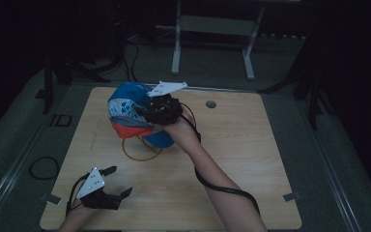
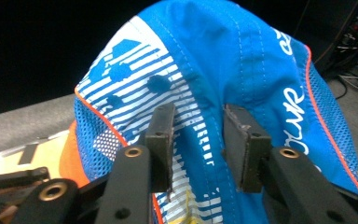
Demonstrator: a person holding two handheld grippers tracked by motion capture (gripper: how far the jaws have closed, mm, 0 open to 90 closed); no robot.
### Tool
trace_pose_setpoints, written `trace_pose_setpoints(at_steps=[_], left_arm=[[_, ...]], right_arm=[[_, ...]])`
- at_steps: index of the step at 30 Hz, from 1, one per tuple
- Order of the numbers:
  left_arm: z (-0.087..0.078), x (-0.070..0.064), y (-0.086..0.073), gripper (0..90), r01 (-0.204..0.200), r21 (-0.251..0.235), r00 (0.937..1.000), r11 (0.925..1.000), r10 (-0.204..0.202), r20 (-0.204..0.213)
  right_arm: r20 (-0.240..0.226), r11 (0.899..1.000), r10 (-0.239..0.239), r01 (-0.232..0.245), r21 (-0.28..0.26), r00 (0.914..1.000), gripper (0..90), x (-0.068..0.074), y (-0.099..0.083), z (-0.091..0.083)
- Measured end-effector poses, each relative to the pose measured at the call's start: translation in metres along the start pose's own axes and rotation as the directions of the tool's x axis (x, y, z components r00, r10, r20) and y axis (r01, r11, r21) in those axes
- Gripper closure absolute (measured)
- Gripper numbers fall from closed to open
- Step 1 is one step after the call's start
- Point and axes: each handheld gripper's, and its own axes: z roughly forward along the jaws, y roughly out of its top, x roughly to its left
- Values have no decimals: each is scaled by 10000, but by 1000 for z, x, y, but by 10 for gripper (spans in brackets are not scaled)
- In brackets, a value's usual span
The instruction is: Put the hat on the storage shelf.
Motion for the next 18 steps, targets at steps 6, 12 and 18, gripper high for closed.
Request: trace_pose_setpoints(at_steps=[6,12,18], left_arm=[[0,0,0,59,2,27,10000,10000,-2,18],[0,0,-1,58,55,14,10000,10000,-56,35],[1,0,0,58,94,18,9999,10000,-94,46]], right_arm=[[438,9992,-211,195,358,9988,606,2,-6,10],[391,9996,-179,170,228,9991,577,1,-5,1],[406,9996,-96,106,-252,9991,557,-2,-1,-17]])
